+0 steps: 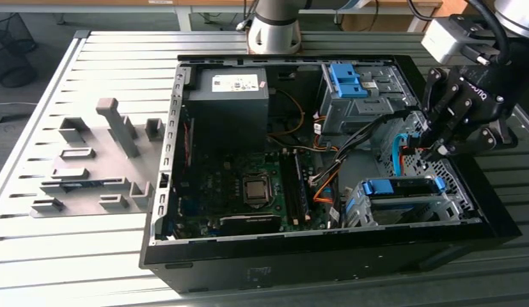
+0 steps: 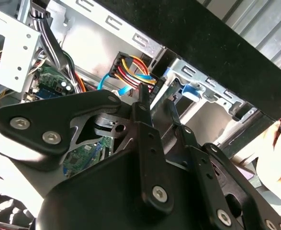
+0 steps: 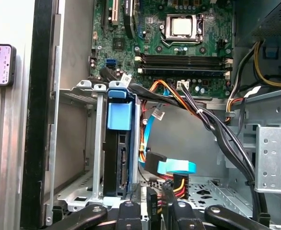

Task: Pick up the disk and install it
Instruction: 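Insert the first disk wire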

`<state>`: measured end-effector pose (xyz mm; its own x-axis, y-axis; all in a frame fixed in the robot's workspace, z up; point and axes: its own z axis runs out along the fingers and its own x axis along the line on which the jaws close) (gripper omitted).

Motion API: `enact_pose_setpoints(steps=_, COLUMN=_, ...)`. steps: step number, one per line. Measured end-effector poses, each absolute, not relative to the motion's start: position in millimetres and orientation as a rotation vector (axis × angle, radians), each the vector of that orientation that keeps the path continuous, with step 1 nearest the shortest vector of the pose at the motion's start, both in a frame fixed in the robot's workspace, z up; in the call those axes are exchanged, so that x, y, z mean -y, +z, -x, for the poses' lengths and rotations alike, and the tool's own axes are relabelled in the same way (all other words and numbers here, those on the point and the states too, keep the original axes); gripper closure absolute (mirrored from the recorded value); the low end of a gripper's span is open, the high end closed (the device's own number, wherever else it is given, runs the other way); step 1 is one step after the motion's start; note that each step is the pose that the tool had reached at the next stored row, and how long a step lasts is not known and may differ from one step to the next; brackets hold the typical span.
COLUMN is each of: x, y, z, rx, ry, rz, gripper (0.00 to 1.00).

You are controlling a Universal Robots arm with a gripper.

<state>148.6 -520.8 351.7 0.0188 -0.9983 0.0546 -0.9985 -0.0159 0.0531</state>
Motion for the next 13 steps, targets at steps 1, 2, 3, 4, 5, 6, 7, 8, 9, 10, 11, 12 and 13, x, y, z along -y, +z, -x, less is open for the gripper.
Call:
enact_pose_setpoints(steps=1, x=520.5, y=351.5, z=-149.2, rx=2.148, ry=0.001, rz=-2.186, gripper=0.69)
enact_pose_setpoints(steps=2, x=520.4, y=351.4, z=-149.4, rx=2.148, ry=0.001, rz=-2.185, gripper=0.69)
enact_pose_setpoints(steps=3, x=520.4, y=351.3, z=-149.4, rx=2.148, ry=0.001, rz=-2.185, gripper=0.69)
enact_pose_setpoints(steps=4, x=520.3, y=351.2, z=-149.4, rx=2.148, ry=0.001, rz=-2.185, gripper=0.7)
enact_pose_setpoints(steps=5, x=520.3, y=351.1, z=-149.5, rx=2.148, ry=0.001, rz=-2.185, gripper=0.77)
enact_pose_setpoints(steps=6, x=520.2, y=350.9, z=-149.5, rx=2.148, ry=0.001, rz=-2.185, gripper=0.77)
enact_pose_setpoints(steps=7, x=520.2, y=350.7, z=-149.6, rx=2.148, ry=0.001, rz=-2.185, gripper=0.77)
enact_pose_setpoints(steps=8, x=520.2, y=350.4, z=-149.6, rx=2.148, ry=0.001, rz=-2.185, gripper=0.77)
enact_pose_setpoints(steps=9, x=520.2, y=350.1, z=-149.6, rx=2.148, ry=0.001, rz=-2.185, gripper=0.77)
enact_pose_setpoints(steps=10, x=520.2, y=350.1, z=-149.6, rx=2.148, ry=0.001, rz=-2.185, gripper=0.77)
enact_pose_setpoints(steps=11, x=520.2, y=350.0, z=-149.6, rx=2.148, ry=0.001, rz=-2.185, gripper=0.77)
enact_pose_setpoints(steps=12, x=520.3, y=350.0, z=-149.6, rx=2.148, ry=0.001, rz=-2.185, gripper=0.79)
enact_pose_setpoints(steps=13, x=520.3, y=349.9, z=-149.6, rx=2.148, ry=0.001, rz=-2.185, gripper=0.79)
